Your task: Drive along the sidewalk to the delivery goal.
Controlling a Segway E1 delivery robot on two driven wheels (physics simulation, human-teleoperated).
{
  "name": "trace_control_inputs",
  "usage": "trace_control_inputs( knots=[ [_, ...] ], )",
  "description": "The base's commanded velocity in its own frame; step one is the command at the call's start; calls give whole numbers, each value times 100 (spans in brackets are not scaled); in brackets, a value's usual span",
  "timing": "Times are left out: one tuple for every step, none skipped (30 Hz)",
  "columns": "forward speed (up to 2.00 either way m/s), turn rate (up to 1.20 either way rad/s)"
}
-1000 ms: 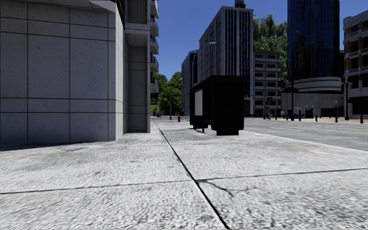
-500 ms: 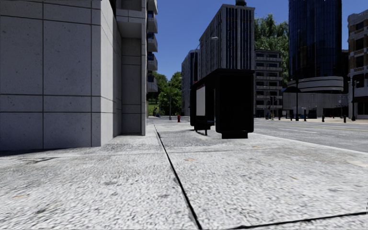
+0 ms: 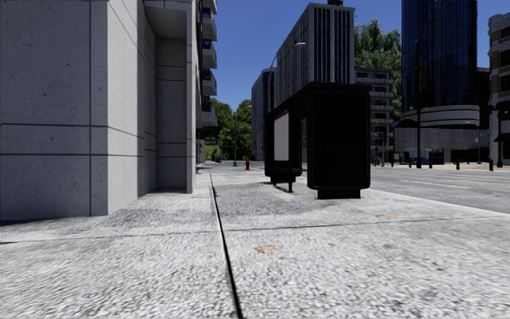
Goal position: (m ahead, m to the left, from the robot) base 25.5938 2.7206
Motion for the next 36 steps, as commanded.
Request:
trace_control_inputs(
  knots=[
    [200, 0],
    [200, 0],
    [200, 0],
    [200, 0],
    [200, 0],
    [200, 0],
    [200, 0],
    [200, 0],
    [200, 0],
    [200, 0],
    [200, 0],
    [200, 0],
    [200, 0],
    [200, 0],
    [200, 0],
    [200, 0],
    [200, 0],
    [200, 0],
    [200, 0],
    [200, 0],
    [200, 0],
    [200, 0],
    [200, 0],
    [200, 0],
    [200, 2],
    [200, 9],
    [200, 16],
    [200, 20],
    [200, 20],
    [200, 23],
    [200, 29],
    [200, 32],
    [200, 32],
    [200, 32],
    [200, 33],
    [200, 33]
  ],
)
